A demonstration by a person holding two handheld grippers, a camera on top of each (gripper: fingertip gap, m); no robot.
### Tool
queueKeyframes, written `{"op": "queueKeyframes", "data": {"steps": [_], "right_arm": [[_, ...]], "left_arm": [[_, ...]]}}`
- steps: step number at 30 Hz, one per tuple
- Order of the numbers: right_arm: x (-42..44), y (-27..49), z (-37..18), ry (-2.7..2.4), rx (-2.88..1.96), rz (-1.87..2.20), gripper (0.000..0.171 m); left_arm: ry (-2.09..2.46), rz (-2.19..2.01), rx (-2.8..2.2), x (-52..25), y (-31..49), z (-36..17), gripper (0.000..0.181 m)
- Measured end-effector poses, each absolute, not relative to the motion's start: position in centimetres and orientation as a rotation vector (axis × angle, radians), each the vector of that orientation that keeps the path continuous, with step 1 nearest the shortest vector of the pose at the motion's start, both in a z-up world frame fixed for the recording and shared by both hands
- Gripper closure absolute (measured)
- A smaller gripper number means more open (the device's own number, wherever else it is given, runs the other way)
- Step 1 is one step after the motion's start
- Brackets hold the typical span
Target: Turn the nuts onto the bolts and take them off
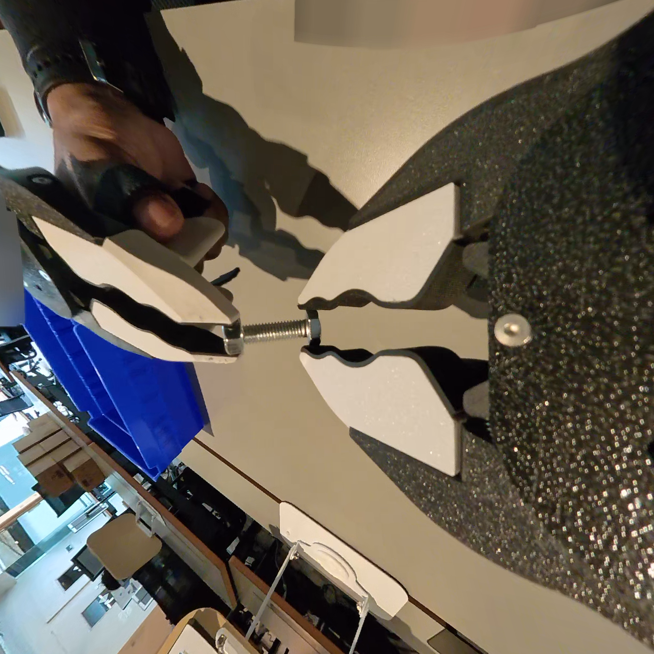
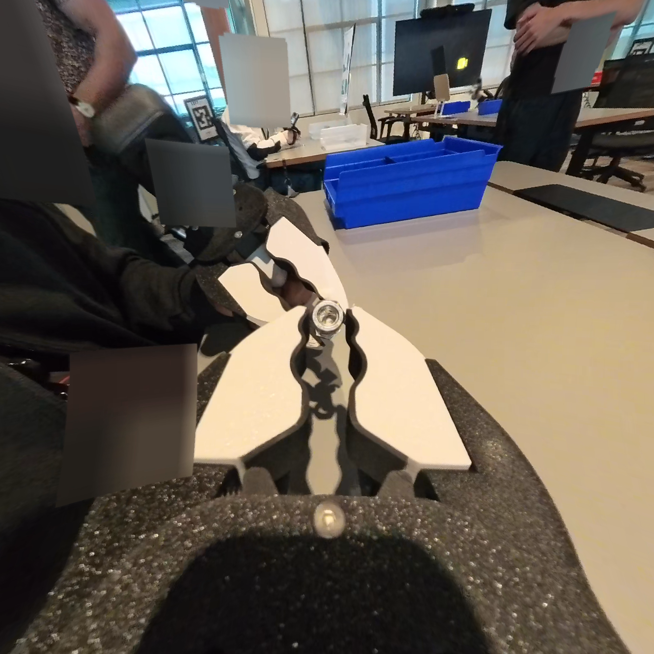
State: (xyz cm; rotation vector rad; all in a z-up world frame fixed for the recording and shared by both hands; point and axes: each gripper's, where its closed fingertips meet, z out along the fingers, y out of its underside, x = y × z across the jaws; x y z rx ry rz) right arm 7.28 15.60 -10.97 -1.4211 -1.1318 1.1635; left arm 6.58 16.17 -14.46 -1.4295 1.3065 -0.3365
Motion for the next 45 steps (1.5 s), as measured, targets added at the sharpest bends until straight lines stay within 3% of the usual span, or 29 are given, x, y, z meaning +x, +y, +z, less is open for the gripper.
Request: {"op": "queueKeyframes", "data": {"steps": [11,25,45], "right_arm": [[7.1,15.1,-10.0,-1.101,-1.404,1.187,0.152],[6.5,15.2,-8.1,-0.731,-1.563,1.169,0.152],[6.6,13.6,-8.2,-0.966,-1.419,1.288,0.152]], "left_arm": [[1.27,-0.339,-1.362,6.7,16.0,-13.3,0.163],[1.165,0.012,-1.238,5.9,16.0,-10.9,0.162],[1.21,-0.602,-1.335,7.5,14.2,-12.0,0.162]]}}
